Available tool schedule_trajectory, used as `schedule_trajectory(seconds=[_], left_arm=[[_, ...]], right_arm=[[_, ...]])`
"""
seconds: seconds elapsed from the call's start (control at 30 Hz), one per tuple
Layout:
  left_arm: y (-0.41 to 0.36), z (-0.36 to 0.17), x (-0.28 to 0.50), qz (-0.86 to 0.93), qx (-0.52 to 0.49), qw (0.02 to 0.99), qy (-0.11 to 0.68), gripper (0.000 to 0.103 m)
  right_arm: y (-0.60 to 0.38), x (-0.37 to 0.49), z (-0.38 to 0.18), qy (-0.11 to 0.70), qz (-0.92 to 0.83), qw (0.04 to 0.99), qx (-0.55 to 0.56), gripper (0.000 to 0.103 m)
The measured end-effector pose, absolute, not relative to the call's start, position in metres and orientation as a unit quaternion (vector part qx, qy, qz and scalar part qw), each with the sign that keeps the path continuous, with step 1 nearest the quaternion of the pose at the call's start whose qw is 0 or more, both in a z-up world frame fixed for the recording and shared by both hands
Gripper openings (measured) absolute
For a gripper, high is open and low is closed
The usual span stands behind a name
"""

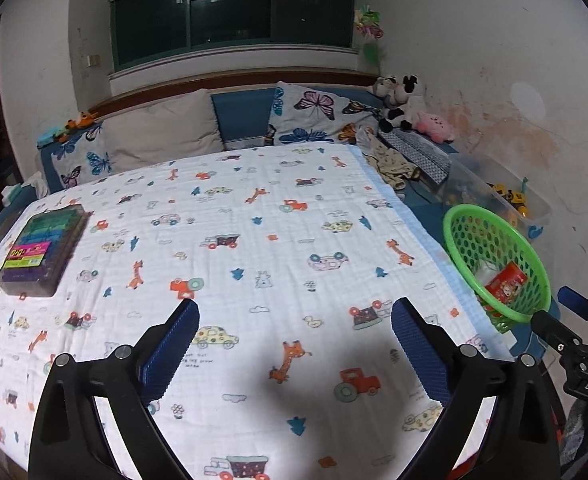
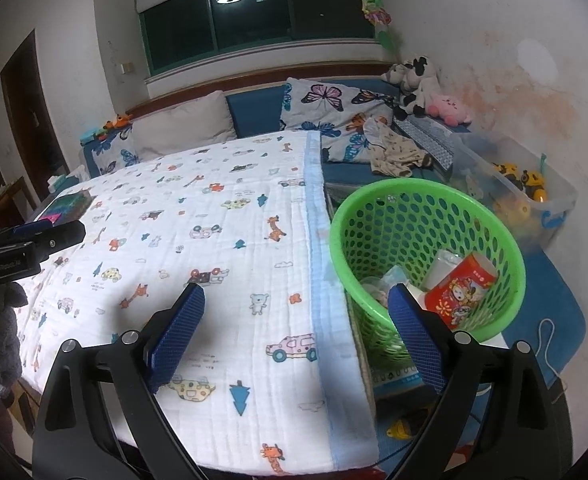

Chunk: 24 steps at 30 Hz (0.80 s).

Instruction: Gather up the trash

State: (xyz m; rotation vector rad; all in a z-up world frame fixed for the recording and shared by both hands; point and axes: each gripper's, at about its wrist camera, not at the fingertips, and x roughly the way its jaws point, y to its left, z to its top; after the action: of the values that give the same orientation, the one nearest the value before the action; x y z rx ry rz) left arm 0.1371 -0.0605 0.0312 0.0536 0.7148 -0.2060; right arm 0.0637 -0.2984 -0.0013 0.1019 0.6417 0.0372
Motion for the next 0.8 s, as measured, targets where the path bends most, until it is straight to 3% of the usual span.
schedule_trajectory(seconds=[0.8], left_arm=[[-0.031, 0.030, 0.120, -0.056, 0.015, 0.940, 0.335, 0.095]], right_arm=[[-0.275, 0.067, -0.004, 0.319, 0.048, 0.945, 0.052, 0.094]])
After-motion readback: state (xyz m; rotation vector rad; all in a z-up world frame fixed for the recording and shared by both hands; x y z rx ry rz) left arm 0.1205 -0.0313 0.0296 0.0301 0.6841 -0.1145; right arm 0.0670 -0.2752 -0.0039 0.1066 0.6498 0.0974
